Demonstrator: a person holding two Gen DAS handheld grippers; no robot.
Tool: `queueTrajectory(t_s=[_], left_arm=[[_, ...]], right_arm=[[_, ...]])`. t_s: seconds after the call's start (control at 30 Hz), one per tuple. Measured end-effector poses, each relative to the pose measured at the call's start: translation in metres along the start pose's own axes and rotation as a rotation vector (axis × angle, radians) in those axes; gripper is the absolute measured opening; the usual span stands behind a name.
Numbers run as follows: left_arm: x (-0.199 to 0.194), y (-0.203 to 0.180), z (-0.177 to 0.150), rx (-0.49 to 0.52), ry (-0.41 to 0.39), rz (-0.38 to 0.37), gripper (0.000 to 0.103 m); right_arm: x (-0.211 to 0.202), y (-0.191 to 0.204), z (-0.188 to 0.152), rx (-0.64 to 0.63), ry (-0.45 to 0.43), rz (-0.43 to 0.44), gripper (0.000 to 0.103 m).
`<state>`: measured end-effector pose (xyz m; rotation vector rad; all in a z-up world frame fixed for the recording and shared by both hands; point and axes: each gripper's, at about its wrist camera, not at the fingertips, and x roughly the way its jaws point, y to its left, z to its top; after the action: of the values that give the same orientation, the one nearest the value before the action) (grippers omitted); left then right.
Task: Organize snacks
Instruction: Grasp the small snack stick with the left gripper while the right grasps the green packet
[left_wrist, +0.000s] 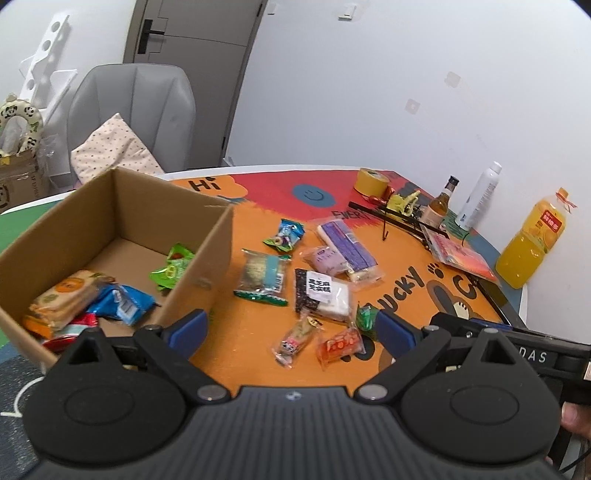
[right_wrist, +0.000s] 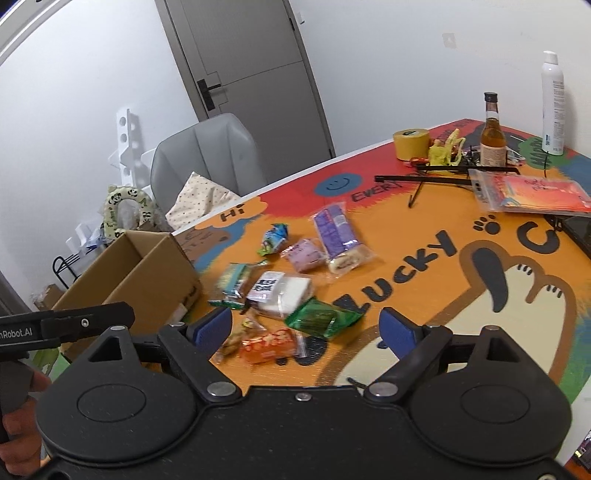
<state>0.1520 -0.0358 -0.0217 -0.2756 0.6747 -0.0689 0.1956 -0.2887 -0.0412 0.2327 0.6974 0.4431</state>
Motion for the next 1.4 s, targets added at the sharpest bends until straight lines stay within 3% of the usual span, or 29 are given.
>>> queueTrajectory(t_s=[0.17,0.43,0.8,1.3,1.4], left_arm=[[0.014,-0.004,-0.003,0.002,0.003,-0.005,0.093],[0.046,-0.003,-0.008,0.004,0.054,0.001,0.063],[0.088,-0.001,-0.015,0.003,0.127,0.008,0.038],[0.121,-0.007,-0.020,0.047,0.150,0.021,0.035],[0.118,-0.005,-0.021,0.048,0.155,0.033,0.024]], right_arm=[[0.009,-0.010,-0.002,0.016,0.011,-0.005,0.089],[0.029,-0.019,-0.005,0.025,0.046,0.022,0.074],[0.058,-0.023,0.001,0.007,0.068,0.064,0.066],[0.086,-0.011,0.014,-0.062,0.052,0.127,0.065],[0.093,-0.009,0.011,-0.064,0.081,0.129,0.065]])
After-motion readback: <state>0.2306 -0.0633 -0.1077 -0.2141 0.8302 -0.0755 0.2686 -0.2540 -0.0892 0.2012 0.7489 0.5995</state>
